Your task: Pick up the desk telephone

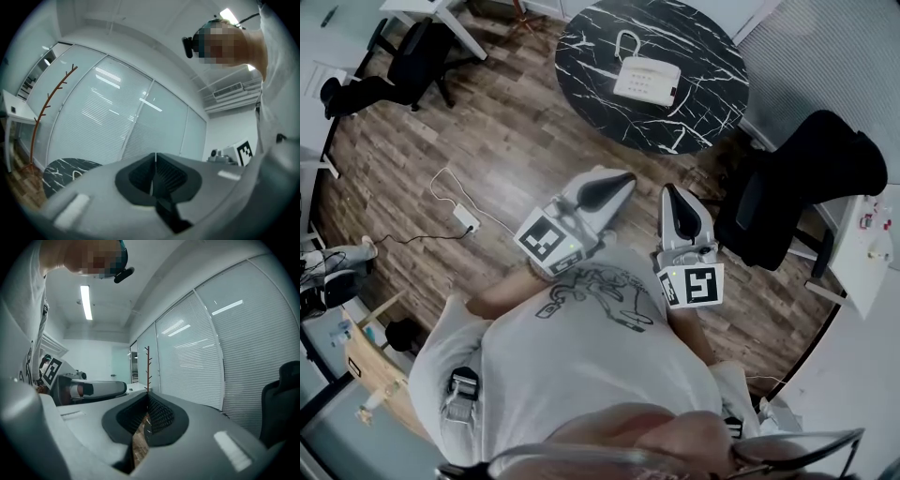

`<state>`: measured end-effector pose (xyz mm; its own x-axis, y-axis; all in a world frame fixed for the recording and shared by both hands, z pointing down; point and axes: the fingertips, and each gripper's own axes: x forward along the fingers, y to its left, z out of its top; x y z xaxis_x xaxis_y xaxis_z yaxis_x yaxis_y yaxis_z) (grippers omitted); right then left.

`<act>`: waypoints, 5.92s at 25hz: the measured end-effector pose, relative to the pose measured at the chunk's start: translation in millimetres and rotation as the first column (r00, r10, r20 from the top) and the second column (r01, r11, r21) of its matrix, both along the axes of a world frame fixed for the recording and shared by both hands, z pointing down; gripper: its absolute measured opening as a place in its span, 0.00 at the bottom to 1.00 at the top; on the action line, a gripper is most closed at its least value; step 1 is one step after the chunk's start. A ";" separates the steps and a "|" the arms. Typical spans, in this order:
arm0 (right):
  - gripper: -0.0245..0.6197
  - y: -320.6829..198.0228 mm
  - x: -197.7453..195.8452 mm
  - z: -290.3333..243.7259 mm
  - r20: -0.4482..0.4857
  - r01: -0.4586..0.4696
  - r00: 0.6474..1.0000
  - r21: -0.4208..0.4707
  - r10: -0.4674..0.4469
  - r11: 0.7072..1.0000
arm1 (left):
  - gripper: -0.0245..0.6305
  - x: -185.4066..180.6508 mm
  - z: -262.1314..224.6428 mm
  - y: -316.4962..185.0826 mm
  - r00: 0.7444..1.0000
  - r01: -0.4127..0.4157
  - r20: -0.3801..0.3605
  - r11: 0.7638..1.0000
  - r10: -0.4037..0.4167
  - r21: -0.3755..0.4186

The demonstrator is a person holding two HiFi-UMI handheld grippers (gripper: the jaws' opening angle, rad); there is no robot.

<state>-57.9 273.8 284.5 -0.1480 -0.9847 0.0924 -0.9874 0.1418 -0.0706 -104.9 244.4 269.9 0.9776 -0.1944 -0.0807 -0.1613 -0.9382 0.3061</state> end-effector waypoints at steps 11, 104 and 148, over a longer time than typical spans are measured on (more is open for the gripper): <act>0.05 -139.1 25.4 -1.8 -0.037 0.008 0.999 -0.013 -0.009 1.000 | 0.06 28.9 3.7 -141.8 1.000 -0.009 -0.011 1.000 0.008 -0.018; 0.56 -364.4 236.6 471.1 0.223 0.020 0.963 -0.619 0.152 0.785 | 0.55 181.8 505.0 -411.6 0.781 0.134 0.602 0.896 0.167 -0.423; 0.55 -363.4 226.1 191.0 0.218 -0.081 0.957 -0.425 0.189 0.902 | 0.52 174.4 209.3 -416.8 0.864 0.206 0.498 0.955 -0.075 -0.214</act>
<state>168.1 -89.5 475.5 -0.0872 -0.8798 0.4673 -0.9373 -0.0864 -0.3377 69.5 -172.4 479.2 0.8416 -0.2825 0.4604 -0.4735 -0.7958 0.3774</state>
